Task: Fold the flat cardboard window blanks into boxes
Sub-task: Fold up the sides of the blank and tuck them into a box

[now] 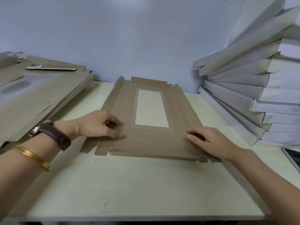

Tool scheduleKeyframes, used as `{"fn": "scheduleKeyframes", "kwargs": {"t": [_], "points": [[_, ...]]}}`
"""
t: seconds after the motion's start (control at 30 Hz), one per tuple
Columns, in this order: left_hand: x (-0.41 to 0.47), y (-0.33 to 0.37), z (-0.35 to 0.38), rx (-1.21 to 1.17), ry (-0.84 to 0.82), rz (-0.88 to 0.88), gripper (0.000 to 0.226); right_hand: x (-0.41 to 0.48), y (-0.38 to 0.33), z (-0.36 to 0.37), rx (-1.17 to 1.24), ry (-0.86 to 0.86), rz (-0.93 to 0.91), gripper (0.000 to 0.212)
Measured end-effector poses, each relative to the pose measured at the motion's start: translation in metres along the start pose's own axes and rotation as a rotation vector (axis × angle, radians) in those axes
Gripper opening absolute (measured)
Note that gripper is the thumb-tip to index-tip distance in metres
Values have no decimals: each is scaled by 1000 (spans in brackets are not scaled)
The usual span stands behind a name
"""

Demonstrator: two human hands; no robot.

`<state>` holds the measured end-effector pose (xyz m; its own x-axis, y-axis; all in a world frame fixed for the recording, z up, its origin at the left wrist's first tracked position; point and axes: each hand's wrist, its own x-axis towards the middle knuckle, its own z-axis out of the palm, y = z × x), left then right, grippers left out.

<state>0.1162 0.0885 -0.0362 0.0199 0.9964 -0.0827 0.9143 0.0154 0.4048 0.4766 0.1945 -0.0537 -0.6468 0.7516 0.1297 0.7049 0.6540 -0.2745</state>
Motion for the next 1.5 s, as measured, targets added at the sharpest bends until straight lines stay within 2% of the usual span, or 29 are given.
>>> {"fn": "scheduleKeyframes", "kwargs": {"t": [0.1, 0.2, 0.3, 0.37, 0.47, 0.67, 0.87, 1.0, 1.07, 1.1, 1.17, 1.43, 1.5], "points": [[-9, 6, -2, -217, -190, 34, 88, -7, -4, -8, 212, -112, 61, 55], [-11, 9, 5, 12, -343, 58, 125, -11, -7, -8, 244, -254, 77, 75], [-12, 8, 9, 121, -363, 71, 136, -13, -6, -3, 53, -332, -14, 96], [-13, 6, 11, 109, -351, 65, 132, -14, -3, 0, 7, -316, -27, 96], [-12, 2, 14, 38, -309, 82, 114, -15, 1, 2, -5, -262, -29, 88], [-13, -2, 18, -75, -153, 106, 73, -15, 3, 4, -42, -90, -145, 52], [-15, 2, 22, -52, -40, 115, 49, -16, -2, 8, -78, 11, -215, 37], [-19, 3, 22, -120, -1, 133, 22, -19, -2, 9, -68, 12, -134, 37], [-20, 3, 20, -163, 33, 101, 5, -20, -5, 8, 15, 11, -83, 15], [-19, 2, 21, -174, 67, 75, 15, -19, -6, 6, 68, 26, -68, 12], [-17, 1, 22, -172, 140, 18, 30, -15, -7, 5, 119, 83, -39, 30], [-7, 6, 31, -290, 280, -45, 5, 11, -10, 15, 155, 199, 162, 30], [-4, 7, 32, -315, 315, -82, 10, 14, -15, 17, 167, 199, 201, 30]]}}
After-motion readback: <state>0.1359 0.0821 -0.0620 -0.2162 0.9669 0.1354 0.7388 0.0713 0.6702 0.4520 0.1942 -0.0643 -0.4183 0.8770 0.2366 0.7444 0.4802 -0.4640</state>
